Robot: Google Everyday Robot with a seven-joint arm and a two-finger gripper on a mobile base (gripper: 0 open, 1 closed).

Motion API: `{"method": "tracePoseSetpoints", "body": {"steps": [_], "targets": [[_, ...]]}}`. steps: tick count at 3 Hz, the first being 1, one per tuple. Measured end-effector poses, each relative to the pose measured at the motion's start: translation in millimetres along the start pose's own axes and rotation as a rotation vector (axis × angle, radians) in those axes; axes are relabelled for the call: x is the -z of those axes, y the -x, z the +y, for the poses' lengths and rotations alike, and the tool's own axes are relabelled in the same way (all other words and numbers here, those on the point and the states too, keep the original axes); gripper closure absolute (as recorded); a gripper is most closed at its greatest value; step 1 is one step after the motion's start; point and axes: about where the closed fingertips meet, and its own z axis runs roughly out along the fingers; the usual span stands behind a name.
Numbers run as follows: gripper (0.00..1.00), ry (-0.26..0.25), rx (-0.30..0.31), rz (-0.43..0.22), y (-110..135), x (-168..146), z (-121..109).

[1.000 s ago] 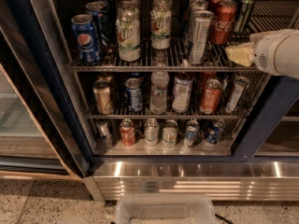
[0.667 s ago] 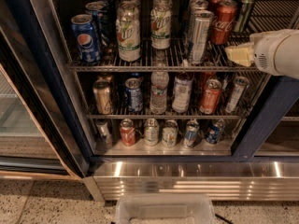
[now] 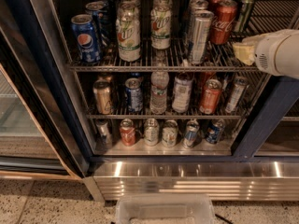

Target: Pick green can from top shelf of fridge

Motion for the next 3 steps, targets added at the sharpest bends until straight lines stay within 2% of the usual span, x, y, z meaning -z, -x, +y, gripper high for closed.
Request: {"method": "tracePoseSetpoints", "body": {"steps": [1, 2, 3], "targets": [[0.49, 0.0, 0.0, 0.0, 0.0, 0.0, 0.0], [0.31, 0.0, 0.0, 0.0, 0.0, 0.0, 0.0], [0.09, 0.0, 0.0, 0.0, 0.1, 0.0, 0.0]]}}
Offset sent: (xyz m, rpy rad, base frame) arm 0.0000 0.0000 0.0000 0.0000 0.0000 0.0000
